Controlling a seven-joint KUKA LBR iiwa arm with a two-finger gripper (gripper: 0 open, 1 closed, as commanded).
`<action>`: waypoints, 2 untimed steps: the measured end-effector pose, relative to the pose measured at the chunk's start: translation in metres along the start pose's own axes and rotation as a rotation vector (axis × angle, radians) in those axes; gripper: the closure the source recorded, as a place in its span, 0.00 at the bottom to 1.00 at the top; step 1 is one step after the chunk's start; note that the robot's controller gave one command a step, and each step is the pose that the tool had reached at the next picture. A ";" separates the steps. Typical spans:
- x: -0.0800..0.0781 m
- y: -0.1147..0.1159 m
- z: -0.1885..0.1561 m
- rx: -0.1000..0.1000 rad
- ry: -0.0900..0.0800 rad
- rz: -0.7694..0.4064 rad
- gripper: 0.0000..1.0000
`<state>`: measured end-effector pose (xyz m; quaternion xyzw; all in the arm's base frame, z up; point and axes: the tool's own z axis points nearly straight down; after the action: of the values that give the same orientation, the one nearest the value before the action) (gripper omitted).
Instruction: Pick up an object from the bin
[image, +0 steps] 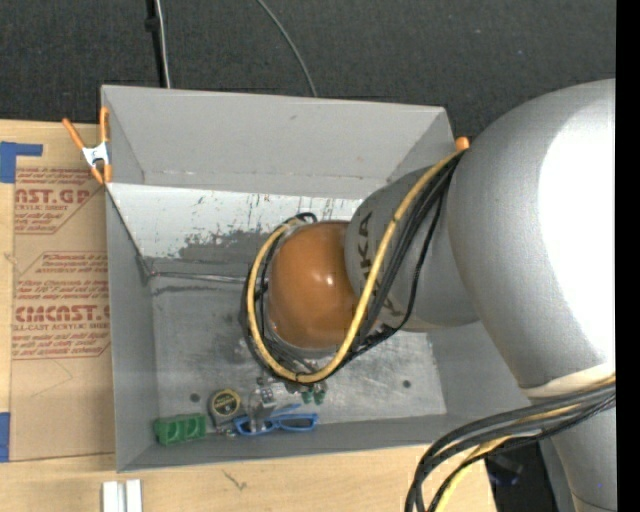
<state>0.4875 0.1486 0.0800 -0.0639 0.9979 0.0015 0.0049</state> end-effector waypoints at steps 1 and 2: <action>-0.018 0.086 0.004 0.011 0.012 0.155 0.00; -0.007 0.074 0.005 -0.006 -0.014 -0.040 0.00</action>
Offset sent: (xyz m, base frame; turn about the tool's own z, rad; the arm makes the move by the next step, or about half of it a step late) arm 0.0063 0.0886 -0.0045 0.1627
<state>0.4852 0.2225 0.0757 -0.0841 0.9964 0.0049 0.0116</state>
